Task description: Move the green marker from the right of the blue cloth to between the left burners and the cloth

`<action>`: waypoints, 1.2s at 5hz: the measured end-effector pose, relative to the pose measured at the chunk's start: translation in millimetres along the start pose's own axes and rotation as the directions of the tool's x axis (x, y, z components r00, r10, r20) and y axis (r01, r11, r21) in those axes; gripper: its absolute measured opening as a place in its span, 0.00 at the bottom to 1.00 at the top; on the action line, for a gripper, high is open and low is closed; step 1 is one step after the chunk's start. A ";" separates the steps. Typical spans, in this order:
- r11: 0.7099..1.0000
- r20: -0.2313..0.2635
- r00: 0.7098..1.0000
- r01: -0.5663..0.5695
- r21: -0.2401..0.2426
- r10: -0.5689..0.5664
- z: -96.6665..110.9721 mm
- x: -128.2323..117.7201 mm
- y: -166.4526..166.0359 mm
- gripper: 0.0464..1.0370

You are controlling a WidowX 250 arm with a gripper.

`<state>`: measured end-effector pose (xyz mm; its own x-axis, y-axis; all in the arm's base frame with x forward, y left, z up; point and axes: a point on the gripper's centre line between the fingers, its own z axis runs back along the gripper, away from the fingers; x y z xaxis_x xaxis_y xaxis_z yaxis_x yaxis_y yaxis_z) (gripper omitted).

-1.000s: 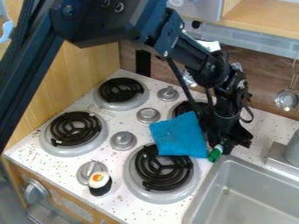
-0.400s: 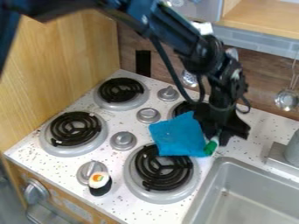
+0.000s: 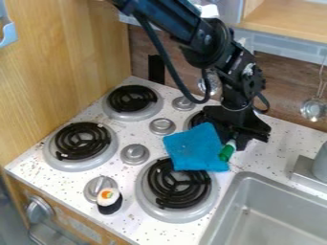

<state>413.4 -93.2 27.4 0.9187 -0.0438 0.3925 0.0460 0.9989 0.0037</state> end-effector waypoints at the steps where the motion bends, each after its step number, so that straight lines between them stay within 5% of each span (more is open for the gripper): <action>1: 0.998 0.011 0.999 -0.050 0.038 0.049 10.1 -7.0 27.6 0.32; 6: 0.956 0.026 0.972 -0.235 0.178 0.235 15.1 -24.2 153.0 0.32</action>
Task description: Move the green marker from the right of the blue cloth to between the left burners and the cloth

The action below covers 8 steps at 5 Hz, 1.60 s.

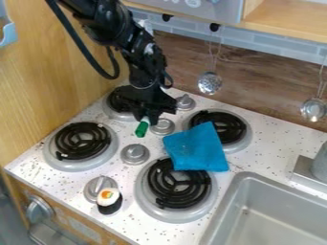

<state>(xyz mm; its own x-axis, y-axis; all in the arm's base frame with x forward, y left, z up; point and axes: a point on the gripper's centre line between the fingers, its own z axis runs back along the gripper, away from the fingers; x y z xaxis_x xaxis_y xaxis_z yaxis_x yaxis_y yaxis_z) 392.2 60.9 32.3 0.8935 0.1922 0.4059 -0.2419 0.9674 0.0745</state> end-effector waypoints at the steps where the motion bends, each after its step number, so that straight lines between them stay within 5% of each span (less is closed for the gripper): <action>1: 1.000 -0.023 1.000 0.017 0.006 -0.017 -10.6 -3.8 10.7 0.32; 6: 0.994 -0.146 0.987 0.078 0.079 -0.066 -55.0 -23.3 31.8 0.37; 8: 0.991 -0.154 0.986 0.073 0.108 -0.056 -54.6 -17.6 33.9 0.93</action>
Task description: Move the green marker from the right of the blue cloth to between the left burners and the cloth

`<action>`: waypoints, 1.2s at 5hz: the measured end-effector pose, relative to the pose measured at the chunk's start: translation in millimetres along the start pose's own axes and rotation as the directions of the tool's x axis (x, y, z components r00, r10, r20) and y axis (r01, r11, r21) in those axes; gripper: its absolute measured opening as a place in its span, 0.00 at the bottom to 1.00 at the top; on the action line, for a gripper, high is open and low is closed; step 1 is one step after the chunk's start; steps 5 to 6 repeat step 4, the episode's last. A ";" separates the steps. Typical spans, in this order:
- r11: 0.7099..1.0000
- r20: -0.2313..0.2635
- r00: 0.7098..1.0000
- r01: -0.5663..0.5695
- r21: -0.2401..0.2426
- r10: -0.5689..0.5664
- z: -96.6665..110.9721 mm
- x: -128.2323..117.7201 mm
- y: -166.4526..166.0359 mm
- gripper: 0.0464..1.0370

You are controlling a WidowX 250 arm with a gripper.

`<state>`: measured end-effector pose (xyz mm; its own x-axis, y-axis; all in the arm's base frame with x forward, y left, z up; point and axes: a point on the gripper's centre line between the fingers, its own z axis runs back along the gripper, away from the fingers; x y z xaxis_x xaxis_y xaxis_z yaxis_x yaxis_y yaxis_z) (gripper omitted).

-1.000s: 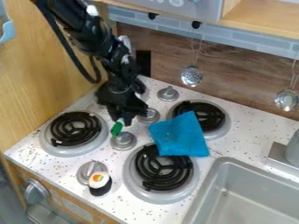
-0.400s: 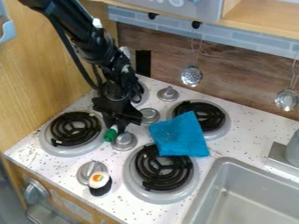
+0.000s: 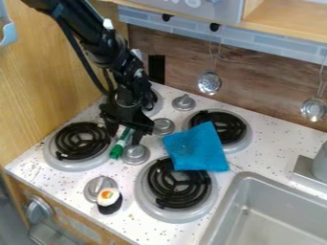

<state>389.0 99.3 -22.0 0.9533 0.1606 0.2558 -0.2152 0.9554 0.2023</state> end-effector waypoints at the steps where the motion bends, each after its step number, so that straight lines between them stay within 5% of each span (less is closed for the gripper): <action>1: 0.999 0.034 0.999 0.042 -0.018 -0.041 13.5 1.9 -8.6 0.96; 4: 0.985 0.214 0.973 0.117 -0.127 -0.088 118.0 -38.5 -19.3 0.96; 6: 0.985 0.214 0.973 0.117 -0.127 -0.088 118.0 -38.5 -19.3 0.96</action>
